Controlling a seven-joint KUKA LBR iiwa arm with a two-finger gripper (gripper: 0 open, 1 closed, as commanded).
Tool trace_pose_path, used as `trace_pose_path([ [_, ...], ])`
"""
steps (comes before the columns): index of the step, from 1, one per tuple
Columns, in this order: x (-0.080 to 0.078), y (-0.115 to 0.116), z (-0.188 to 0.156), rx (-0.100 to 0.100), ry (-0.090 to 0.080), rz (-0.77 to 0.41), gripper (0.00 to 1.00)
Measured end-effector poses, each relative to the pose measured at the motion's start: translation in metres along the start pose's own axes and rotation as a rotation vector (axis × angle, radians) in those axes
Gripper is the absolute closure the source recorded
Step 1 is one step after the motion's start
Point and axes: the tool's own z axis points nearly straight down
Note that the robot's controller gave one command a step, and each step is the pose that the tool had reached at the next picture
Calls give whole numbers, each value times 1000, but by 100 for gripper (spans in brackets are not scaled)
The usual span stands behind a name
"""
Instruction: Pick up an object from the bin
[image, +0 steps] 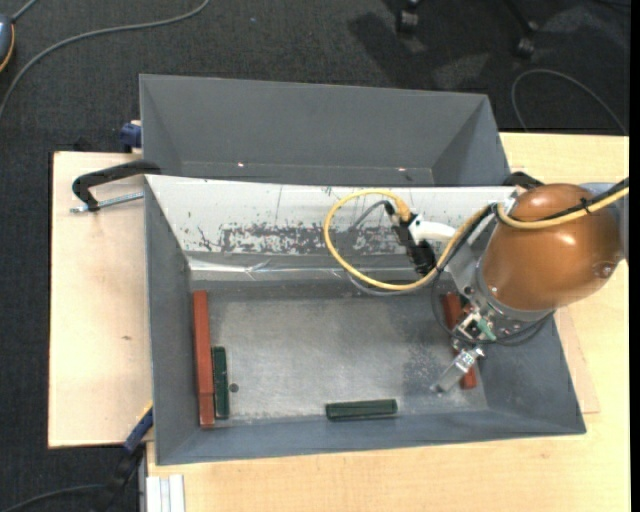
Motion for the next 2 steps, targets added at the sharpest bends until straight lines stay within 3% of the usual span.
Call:
trace_pose_path([
  [1, 27, 32, 30, 9, 7, -457, 0],
  [2, -18, -5, 29, 5, 5, -535, 0],
])
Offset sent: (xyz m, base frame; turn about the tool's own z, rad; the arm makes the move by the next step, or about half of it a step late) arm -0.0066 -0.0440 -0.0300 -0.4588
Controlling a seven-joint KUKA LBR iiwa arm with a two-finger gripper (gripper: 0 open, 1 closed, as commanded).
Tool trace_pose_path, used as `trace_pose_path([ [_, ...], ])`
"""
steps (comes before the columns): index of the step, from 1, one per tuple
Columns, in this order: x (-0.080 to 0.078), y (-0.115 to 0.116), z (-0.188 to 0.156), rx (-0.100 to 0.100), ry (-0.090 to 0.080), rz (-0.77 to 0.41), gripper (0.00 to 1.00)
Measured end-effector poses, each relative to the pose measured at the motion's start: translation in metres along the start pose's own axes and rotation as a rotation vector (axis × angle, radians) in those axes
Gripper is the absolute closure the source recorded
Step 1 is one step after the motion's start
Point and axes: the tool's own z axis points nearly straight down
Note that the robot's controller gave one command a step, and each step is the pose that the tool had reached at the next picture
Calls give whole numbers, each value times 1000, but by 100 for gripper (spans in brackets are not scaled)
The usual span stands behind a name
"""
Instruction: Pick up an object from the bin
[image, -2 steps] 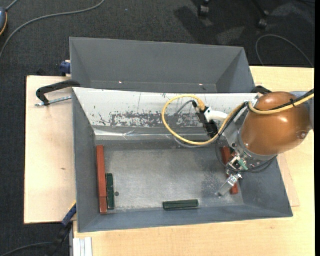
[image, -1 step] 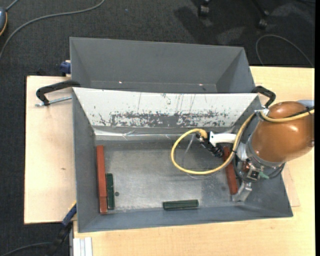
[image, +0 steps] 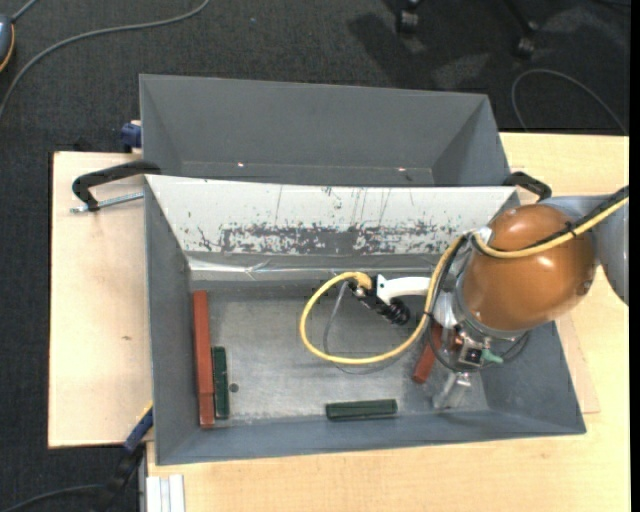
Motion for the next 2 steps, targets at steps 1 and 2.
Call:
trace_pose_path([
  [1, -5, -38, 0, 0, 1, 188, 0],
  [2, 29, -74, 0, 4, 4, 318, 0],
])
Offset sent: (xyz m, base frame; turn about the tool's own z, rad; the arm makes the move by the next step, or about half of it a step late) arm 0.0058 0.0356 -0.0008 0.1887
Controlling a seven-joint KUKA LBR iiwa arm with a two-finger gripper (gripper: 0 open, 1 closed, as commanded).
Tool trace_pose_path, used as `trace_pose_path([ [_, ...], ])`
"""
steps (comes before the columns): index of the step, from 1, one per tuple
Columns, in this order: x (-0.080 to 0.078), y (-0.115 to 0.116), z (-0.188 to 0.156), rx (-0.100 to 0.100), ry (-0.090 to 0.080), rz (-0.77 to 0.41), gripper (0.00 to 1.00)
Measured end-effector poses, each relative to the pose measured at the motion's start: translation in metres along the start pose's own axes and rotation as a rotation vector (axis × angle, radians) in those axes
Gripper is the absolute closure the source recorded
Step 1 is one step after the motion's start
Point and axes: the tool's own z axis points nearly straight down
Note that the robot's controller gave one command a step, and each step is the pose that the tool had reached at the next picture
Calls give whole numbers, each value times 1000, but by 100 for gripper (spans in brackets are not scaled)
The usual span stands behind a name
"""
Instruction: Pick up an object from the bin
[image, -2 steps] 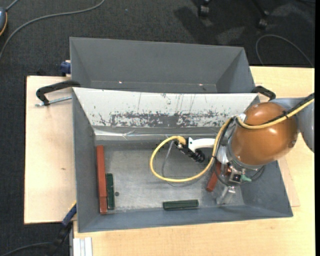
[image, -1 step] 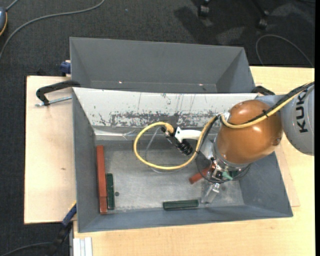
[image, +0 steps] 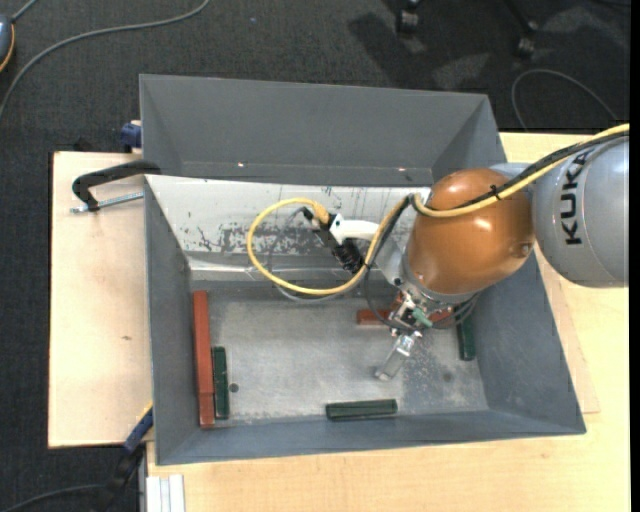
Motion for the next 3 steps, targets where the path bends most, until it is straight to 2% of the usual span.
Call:
trace_pose_path([
  [1, 50, 18, -51, 1, 4, 143, 0],
  [2, 75, 7, 3, -2, -2, 67, 0],
  [3, 75, 7, 0, -2, -1, 67, 100],
])
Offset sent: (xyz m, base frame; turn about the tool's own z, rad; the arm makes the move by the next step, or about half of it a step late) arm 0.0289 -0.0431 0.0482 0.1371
